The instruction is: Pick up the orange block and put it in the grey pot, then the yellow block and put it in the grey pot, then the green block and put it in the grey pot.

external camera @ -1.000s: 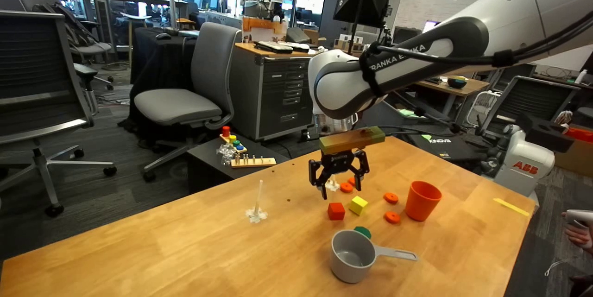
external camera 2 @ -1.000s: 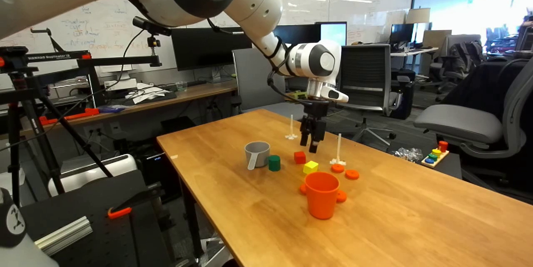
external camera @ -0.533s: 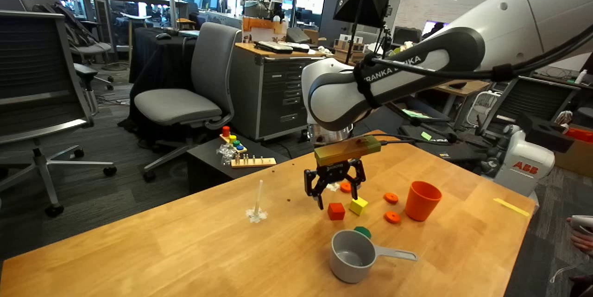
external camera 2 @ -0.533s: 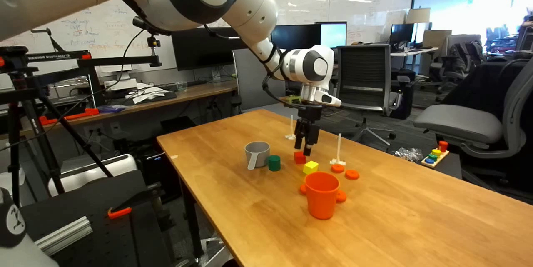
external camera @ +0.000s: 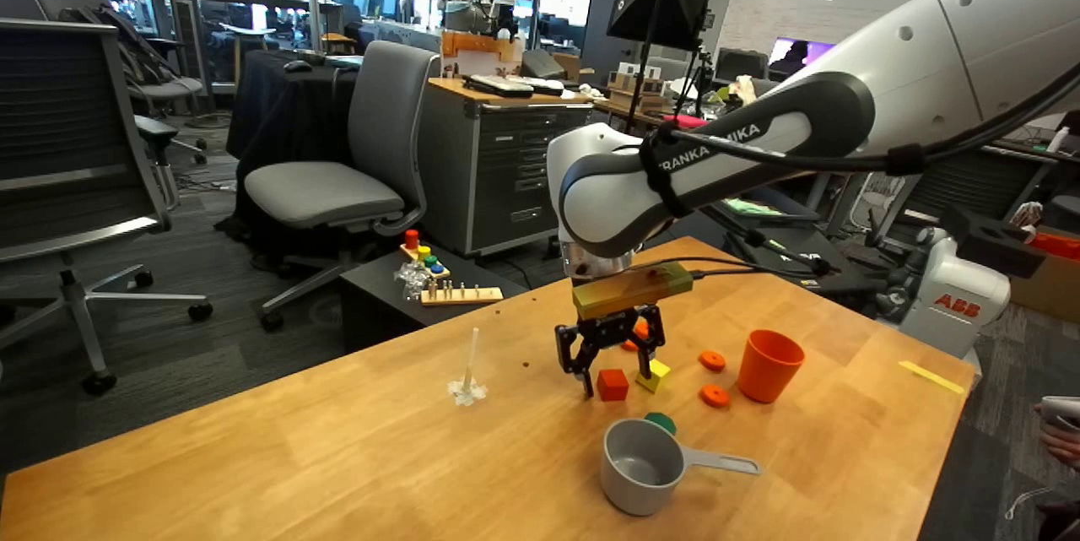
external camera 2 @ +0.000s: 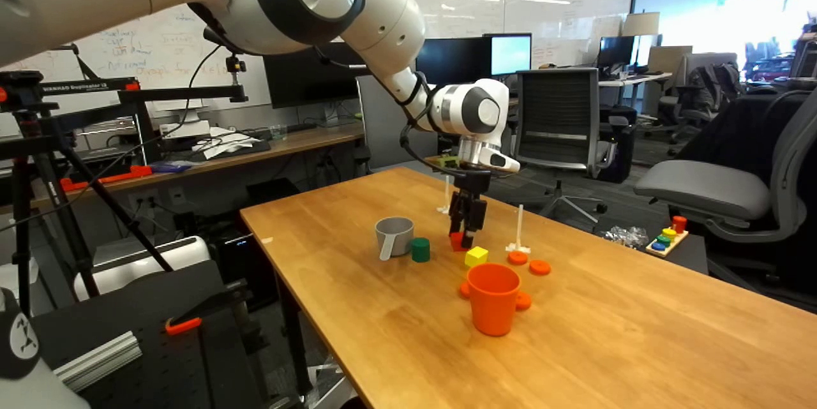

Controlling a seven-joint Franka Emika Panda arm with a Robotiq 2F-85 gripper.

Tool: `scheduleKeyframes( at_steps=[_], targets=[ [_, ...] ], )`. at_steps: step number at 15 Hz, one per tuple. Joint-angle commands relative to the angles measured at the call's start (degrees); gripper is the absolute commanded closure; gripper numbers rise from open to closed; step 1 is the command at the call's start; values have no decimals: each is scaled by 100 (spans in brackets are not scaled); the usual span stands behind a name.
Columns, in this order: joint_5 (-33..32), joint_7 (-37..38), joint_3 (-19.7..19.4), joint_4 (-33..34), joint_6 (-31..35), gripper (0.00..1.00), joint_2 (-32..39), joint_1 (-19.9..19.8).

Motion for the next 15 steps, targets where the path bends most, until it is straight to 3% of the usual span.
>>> scheduleKeyframes(
  at_steps=[1,7,15],
  targets=[
    [-34,20,-49,-40,92,42,-17,0],
    [29,22,-33,-113,171,87,-158,-98],
    [68,-22,193,-624,387,87,-1255,15]
  ],
)
